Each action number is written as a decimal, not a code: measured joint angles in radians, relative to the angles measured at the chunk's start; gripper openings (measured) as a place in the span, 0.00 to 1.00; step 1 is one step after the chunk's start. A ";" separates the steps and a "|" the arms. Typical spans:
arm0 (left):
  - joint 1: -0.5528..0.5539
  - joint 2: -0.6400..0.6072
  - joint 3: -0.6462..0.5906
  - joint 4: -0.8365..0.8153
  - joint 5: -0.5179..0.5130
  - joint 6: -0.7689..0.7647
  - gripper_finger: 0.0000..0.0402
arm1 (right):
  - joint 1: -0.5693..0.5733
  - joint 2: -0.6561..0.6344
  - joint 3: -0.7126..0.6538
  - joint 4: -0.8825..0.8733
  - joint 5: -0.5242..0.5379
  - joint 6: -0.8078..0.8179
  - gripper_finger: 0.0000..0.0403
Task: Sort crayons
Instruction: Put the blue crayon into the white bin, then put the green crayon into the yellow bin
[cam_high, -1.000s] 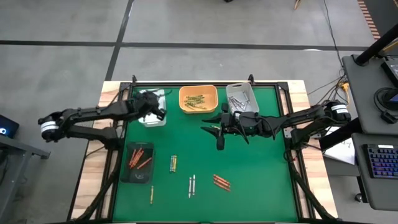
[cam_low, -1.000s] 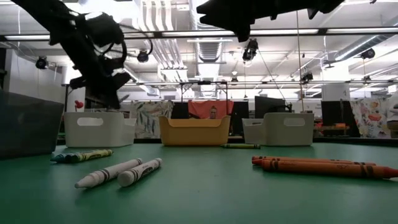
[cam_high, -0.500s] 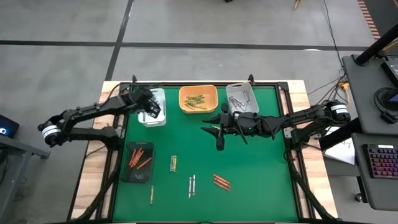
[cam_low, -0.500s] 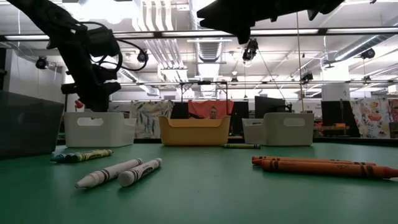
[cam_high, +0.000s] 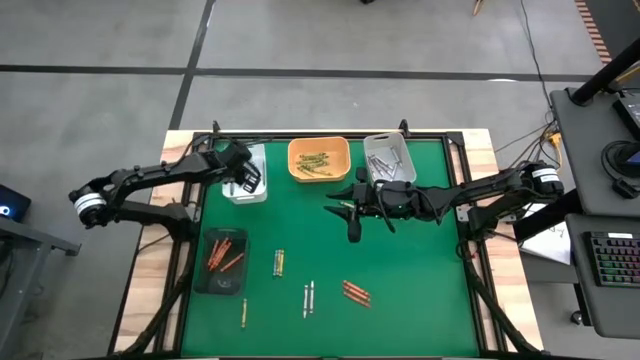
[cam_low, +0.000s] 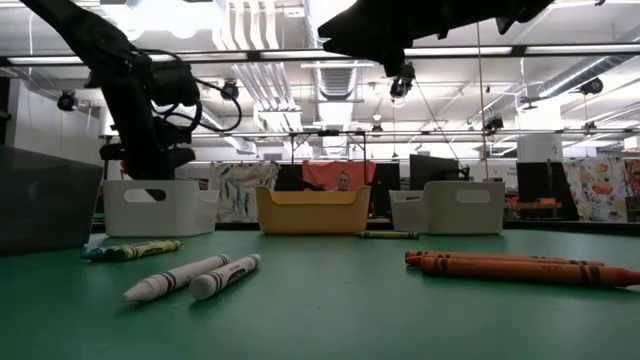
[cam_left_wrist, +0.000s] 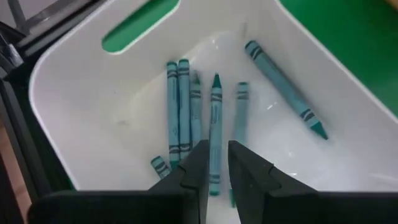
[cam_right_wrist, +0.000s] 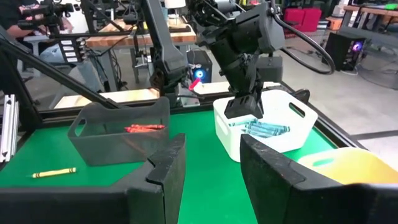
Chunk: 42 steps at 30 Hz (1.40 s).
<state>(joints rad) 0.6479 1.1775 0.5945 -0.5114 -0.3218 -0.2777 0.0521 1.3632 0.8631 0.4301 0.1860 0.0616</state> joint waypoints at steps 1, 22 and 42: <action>0.000 0.007 0.000 0.000 0.000 0.000 0.11 | 0.000 0.000 0.000 -0.006 0.000 0.003 0.35; -0.190 -0.157 0.078 0.079 0.000 -0.030 0.11 | 0.002 0.003 0.077 -0.348 -0.002 0.218 0.34; -0.660 -0.229 0.082 0.407 -0.089 0.004 0.11 | -0.058 0.354 0.522 -1.317 -0.003 0.281 0.32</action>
<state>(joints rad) -0.0124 0.9485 0.6765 -0.1047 -0.4107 -0.2741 -0.0059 1.7170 1.3853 -0.8869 0.1833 0.3422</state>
